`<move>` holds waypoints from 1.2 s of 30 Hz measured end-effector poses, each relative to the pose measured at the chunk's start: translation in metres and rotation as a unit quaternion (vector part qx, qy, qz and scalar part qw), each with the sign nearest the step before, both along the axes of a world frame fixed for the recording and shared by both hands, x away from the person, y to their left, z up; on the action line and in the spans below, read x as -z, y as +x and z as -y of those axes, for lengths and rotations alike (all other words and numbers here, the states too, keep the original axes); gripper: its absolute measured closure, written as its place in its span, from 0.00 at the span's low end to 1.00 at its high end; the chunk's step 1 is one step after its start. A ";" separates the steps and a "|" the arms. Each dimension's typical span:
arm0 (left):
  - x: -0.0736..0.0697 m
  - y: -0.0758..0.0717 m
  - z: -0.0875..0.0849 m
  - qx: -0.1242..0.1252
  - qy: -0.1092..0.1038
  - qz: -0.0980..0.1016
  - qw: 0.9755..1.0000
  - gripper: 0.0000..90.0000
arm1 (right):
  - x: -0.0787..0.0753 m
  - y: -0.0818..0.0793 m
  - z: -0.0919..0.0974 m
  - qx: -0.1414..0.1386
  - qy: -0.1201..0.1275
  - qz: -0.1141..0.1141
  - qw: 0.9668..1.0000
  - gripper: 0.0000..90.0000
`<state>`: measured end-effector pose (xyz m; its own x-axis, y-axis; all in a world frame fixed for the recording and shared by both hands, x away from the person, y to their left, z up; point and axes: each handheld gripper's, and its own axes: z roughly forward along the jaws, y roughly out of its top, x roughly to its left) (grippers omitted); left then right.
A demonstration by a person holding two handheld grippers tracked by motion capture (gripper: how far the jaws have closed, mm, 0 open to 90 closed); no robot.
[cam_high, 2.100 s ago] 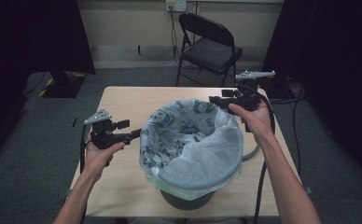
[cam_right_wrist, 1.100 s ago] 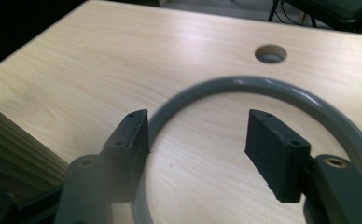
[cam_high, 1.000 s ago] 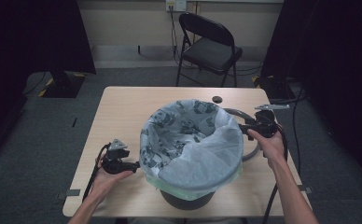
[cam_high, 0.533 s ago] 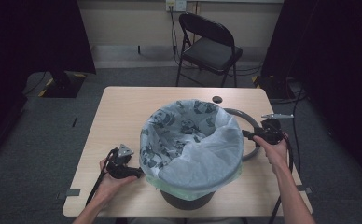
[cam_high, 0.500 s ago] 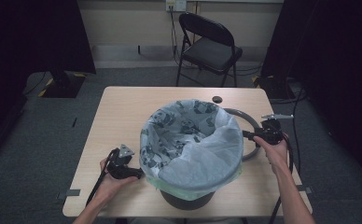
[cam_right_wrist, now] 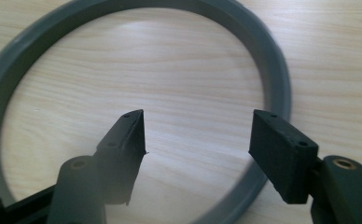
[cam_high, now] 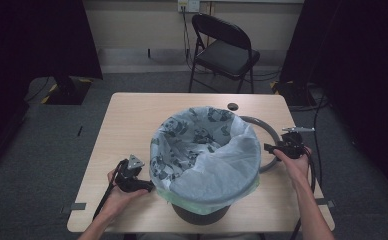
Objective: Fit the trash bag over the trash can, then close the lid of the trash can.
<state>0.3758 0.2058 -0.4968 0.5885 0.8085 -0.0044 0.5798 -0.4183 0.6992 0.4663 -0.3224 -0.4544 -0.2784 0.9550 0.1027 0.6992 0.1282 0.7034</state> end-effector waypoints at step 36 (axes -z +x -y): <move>0.005 -0.001 -0.002 0.006 -0.014 0.020 1.000 0.13 | 0.024 0.021 -0.001 0.083 -0.070 -0.059 0.992 0.62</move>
